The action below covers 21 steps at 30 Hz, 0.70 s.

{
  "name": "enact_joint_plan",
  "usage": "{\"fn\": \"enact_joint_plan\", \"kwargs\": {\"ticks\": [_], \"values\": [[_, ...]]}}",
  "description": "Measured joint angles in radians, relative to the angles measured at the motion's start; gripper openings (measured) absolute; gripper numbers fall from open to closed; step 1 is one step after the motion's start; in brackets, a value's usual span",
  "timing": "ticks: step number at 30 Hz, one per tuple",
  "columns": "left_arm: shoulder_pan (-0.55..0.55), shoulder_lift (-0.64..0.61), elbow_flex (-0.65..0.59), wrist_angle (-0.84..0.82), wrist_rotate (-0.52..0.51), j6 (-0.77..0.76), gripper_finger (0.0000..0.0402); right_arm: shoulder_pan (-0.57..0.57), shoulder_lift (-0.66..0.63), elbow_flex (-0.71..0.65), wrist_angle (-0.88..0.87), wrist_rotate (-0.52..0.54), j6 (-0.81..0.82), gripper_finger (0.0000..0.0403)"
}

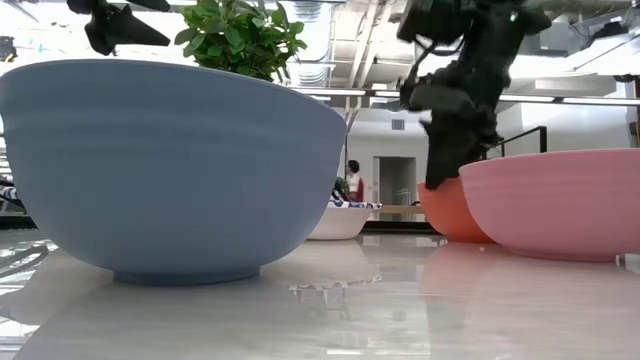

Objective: Place and stack bowls onto a shelf
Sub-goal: Put the orange bowl on the shelf

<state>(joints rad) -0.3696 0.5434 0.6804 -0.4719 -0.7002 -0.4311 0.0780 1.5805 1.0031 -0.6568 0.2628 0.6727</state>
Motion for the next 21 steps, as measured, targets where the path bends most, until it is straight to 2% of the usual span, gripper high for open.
{"fn": "enact_joint_plan", "kwargs": {"ticks": [4,7,9,13,21], "values": [[0.0,0.0,0.0,-0.012,-0.002,-0.009,0.0293,0.0,0.047,0.0,-0.006,0.001,0.001,0.019],[0.0,0.0,0.0,-0.011,-0.003,-0.01,0.0293,0.0,0.071,0.014,-0.026,0.002,0.007,0.0167],[0.0,0.0,0.0,-0.012,-0.003,-0.01,0.0293,0.0,0.07,0.026,-0.035,0.002,0.009,0.0132],[0.0,0.0,0.0,-0.012,-0.016,-0.011,0.0293,-0.001,0.058,0.046,-0.079,0.009,0.036,0.003],[0.0,0.0,0.0,-0.019,-0.021,-0.011,0.0293,0.0,0.054,0.199,-0.275,-0.003,0.001,0.0025]]}}
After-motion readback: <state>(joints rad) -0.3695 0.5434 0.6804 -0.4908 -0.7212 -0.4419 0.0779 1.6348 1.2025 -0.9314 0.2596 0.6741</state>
